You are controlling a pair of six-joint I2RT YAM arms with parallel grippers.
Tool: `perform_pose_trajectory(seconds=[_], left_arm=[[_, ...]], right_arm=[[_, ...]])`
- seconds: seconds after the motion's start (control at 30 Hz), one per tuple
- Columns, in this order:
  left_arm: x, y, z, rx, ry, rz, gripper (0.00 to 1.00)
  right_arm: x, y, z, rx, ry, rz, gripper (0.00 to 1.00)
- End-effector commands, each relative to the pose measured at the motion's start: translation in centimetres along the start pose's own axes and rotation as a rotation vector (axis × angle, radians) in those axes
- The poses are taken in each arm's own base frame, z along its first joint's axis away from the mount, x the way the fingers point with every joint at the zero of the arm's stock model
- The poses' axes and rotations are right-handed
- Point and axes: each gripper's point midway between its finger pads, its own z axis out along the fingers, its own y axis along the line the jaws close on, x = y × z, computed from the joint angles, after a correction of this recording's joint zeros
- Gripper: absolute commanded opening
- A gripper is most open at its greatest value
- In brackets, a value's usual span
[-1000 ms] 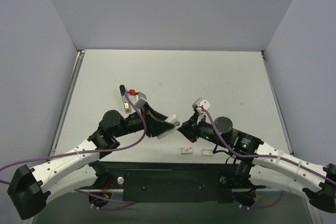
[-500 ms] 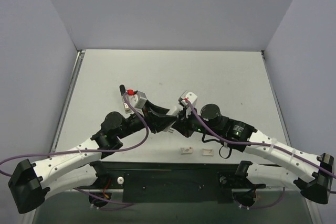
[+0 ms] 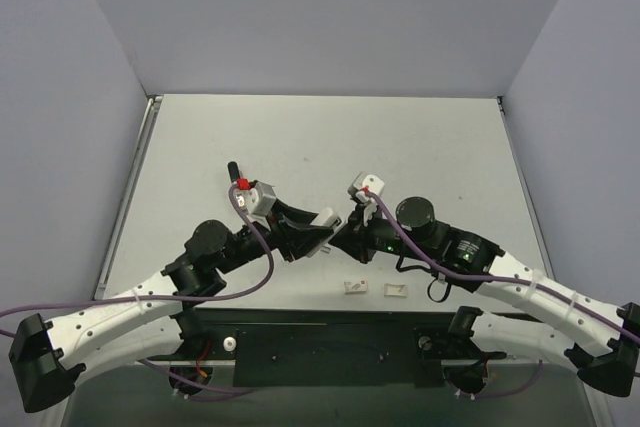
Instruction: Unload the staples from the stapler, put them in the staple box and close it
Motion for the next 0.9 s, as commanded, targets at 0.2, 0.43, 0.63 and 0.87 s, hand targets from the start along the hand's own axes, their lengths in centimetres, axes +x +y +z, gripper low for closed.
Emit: perform_pose_trajectory(seconds=[0.2,0.43,0.63,0.87], left_arm=[[2.6,4.6,-1.6,-0.312,0.182,0.11,0.0],[1.2,12.6,-1.9,-0.637,0.139,0.17,0.0],[1.2,19.0,-2.4,-0.823,0.114,0.15,0.0],[2.4,25.4,-2.7,-0.999,0.136,0.126,0.0]], right_arm=[[-1.9,-4.9,-2.9,0.249,-0.241,0.054,0.0],[1.3,-6.0,-3.3,0.301,-0.19,0.102,0.0],[3.7,-6.2,-2.6,0.296,-0.145,0.127,0.0],[4.7,-5.8,-2.1,0.281,-0.122,0.125,0.0]])
